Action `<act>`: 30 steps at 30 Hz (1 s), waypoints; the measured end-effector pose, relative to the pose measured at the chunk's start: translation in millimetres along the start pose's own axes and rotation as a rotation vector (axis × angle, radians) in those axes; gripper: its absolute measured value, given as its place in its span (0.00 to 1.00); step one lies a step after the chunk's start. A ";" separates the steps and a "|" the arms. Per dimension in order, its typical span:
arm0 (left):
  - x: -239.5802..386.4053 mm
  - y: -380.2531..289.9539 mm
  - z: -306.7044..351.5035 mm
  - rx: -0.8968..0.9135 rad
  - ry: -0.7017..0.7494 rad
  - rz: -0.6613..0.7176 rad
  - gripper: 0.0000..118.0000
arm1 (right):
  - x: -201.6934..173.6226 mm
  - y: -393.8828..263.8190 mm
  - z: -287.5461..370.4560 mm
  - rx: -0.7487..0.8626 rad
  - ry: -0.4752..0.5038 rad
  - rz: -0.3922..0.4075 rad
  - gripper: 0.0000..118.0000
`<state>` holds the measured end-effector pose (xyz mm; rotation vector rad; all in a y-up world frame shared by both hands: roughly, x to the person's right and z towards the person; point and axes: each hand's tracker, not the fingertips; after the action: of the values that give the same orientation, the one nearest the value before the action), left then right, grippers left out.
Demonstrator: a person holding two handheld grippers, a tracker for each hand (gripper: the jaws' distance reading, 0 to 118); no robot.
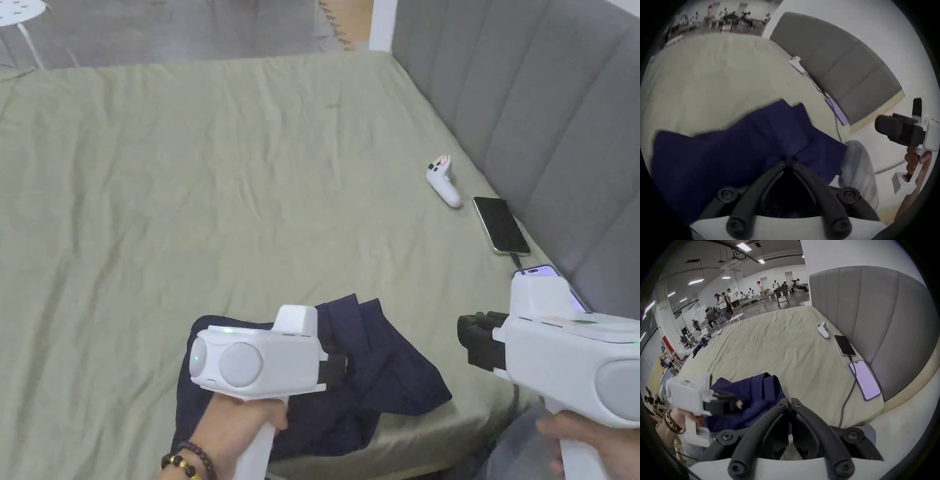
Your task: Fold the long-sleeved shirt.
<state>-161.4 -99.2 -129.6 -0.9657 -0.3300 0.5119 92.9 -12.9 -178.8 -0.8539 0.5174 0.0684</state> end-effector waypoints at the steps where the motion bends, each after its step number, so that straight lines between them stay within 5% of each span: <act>1: 11.8 -7.0 -9.2 0.005 -0.008 -0.013 0.05 | 1.3 -0.4 0.9 -0.002 -0.006 -0.001 0.02; 8: 42.4 -29.4 -65.0 -0.056 0.011 -0.032 0.05 | 5.8 0.2 0.4 -0.011 -0.034 0.000 0.02; 16: 20.1 -6.2 86.4 0.288 -0.184 0.037 0.05 | -20.5 12.4 -16.2 0.000 0.036 -0.002 0.02; 24: -55.1 -19.2 201.9 0.521 0.057 0.205 0.05 | -78.0 17.8 -78.2 -0.087 0.304 -0.031 0.02; 30: -103.8 -50.2 203.2 0.486 0.101 0.376 0.05 | -88.5 -15.8 -134.1 -0.289 0.287 -0.035 0.02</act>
<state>-333.1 -38.8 16.9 -0.5743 0.0739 0.8376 -35.1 -108.9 -199.4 -1.1635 0.7740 -0.0125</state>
